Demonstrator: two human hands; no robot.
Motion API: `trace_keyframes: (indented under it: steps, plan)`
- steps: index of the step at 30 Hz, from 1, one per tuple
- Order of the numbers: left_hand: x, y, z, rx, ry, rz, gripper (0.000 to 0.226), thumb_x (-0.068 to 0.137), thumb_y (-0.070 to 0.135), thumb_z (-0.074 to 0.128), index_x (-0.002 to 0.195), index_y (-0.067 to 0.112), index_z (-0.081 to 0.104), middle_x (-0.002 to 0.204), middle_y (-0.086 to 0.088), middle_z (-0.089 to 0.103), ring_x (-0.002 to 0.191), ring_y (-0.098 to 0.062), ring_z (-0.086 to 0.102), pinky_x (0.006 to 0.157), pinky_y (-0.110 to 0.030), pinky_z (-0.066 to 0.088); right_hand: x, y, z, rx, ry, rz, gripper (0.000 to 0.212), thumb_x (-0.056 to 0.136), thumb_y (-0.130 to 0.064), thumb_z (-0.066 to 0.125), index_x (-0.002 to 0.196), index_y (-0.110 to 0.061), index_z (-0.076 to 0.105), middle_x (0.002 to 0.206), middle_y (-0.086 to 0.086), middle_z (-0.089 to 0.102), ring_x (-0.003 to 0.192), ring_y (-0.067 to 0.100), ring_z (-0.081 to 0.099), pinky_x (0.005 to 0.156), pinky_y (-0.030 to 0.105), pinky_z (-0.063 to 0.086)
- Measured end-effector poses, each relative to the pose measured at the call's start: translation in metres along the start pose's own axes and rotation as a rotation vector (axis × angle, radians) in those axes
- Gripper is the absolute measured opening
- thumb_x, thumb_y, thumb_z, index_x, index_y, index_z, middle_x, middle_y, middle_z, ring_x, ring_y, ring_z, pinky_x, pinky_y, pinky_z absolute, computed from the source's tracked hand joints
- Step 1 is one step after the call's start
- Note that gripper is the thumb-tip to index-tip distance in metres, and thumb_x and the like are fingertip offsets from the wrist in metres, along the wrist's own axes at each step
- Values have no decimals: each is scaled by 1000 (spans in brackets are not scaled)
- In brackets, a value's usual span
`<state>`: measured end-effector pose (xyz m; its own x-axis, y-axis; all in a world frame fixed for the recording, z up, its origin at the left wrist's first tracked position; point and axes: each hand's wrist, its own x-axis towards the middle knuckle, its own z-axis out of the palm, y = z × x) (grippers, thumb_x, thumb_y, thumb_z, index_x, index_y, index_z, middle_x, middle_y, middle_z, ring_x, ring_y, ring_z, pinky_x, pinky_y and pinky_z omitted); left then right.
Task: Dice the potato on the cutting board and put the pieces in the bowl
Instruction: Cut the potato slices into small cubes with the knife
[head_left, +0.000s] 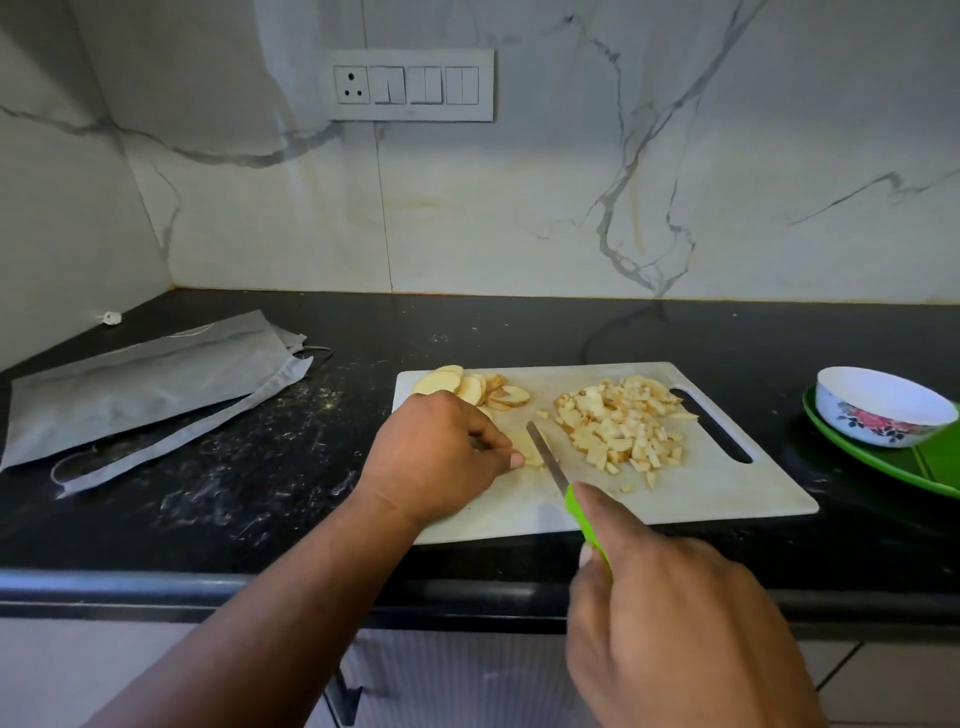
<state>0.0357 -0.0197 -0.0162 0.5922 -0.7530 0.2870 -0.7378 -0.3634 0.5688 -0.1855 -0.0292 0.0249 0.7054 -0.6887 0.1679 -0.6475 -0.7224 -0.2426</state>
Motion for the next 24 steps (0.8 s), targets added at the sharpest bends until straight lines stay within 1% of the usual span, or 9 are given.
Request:
trace_keyframes:
  steps: [3,5,10,13,16,18,20,22,24]
  plan:
    - [-1,-3,0,40,-3,27,9,84,52,80,86,44,81,86,29,74,87,7,66,85,-29,61,17,-8,11,14,61,-35,56,98,-41,33,151,-36,19,78,-7,49,68,13,46,62,23,37]
    - [-1,-2,0,58,2,26,8,84,52,79,87,44,81,86,28,74,85,5,67,84,-29,61,22,-10,20,44,74,-51,56,97,-40,34,151,-35,21,77,-9,50,68,11,48,62,24,39]
    - [0,1,0,90,1,18,10,85,53,79,88,44,81,87,29,74,86,5,66,83,-25,59,11,-3,29,51,19,-15,60,98,-43,33,153,-37,9,80,-9,53,71,9,53,67,23,45]
    - [1,0,0,74,-12,18,11,86,53,79,89,43,81,88,30,73,87,5,65,83,-23,58,2,0,22,40,-79,10,65,98,-45,34,153,-42,-1,79,-8,53,76,7,56,76,21,49]
    - [0,-1,1,76,-29,40,12,87,53,77,92,43,81,92,28,72,89,4,65,85,-25,59,-6,5,14,16,-121,40,64,98,-50,31,151,-48,-5,75,-7,50,75,5,52,80,15,46]
    - [-1,-1,0,73,-31,52,10,89,50,76,93,42,80,97,28,72,92,3,65,87,-28,59,-10,6,9,16,-110,43,62,98,-52,29,149,-53,-6,74,-10,50,73,2,50,78,12,43]
    - [-2,-2,0,49,-33,46,8,93,45,72,94,42,80,98,27,73,90,1,67,85,-31,61,-12,4,5,14,-79,45,60,99,-52,28,148,-53,-6,72,-10,48,65,1,46,66,11,39]
    - [-3,-3,0,29,-30,45,11,96,39,69,96,41,80,95,25,74,77,-2,68,77,-31,62,-11,2,6,34,-27,39,60,99,-51,25,150,-49,-5,69,-9,47,60,5,43,56,15,35]
    - [-4,-3,0,-30,48,60,13,97,33,69,100,36,81,88,20,76,63,-8,67,69,-31,62,-6,-2,13,94,36,14,60,99,-48,27,153,-44,1,68,-11,47,63,7,47,57,17,37]
